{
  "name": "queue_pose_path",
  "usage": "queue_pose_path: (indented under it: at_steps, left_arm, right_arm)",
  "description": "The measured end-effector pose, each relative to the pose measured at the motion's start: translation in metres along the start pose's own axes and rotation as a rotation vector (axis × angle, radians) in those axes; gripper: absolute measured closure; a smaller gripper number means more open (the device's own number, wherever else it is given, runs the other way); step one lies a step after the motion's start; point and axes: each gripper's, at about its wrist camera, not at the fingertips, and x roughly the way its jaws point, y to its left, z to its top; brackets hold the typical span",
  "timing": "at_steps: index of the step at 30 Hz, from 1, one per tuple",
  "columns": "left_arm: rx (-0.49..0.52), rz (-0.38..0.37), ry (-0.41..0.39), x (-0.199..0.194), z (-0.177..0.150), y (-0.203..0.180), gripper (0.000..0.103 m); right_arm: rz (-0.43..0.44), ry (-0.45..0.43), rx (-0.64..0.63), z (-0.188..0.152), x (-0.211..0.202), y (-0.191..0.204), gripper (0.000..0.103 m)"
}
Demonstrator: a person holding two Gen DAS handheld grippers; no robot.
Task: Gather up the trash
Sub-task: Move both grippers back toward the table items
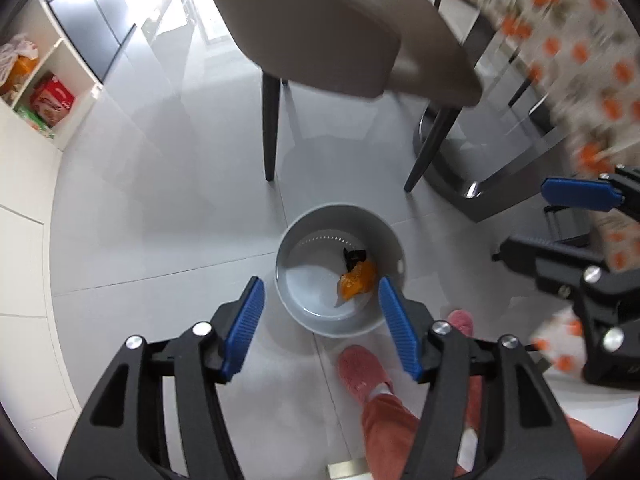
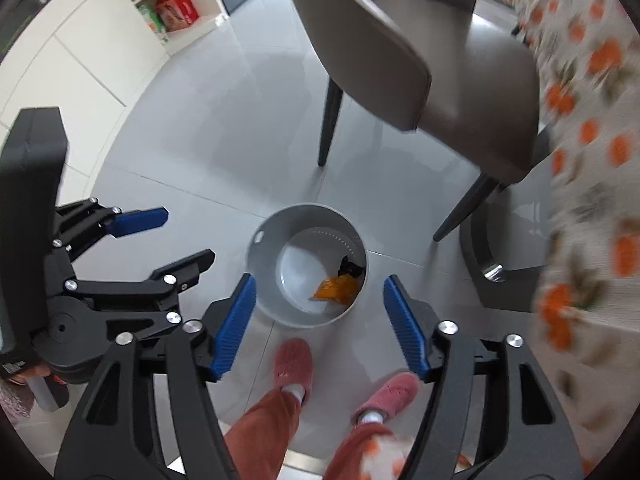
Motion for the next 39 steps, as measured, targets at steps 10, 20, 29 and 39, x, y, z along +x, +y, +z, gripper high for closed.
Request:
queue_pose_path:
  at_steps: [10, 20, 29, 39]
  left_arm:
    - [-0.006, 0.018, -0.094, -0.204, 0.029, -0.015, 0.033]
    - [0.166, -0.087, -0.201, -0.307, 0.074, -0.106, 0.032]
    - [0.327, -0.145, -0.264, -0.32, 0.107, -0.251, 0.031]
    - [0.31, -0.197, -0.307, -0.311, 0.138, -0.398, 0.025]
  right_arm:
    - [0.01, -0.132, 0.038, 0.011, -0.204, -0.011, 0.032]
    - [-0.1, -0.252, 0.267, -0.033, -0.346, -0.08, 0.031]
    - [-0.227, -0.328, 0.447, -0.107, -0.415, -0.201, 0.029]
    - [-0.308, -0.359, 0.464, -0.18, -0.461, -0.342, 0.029]
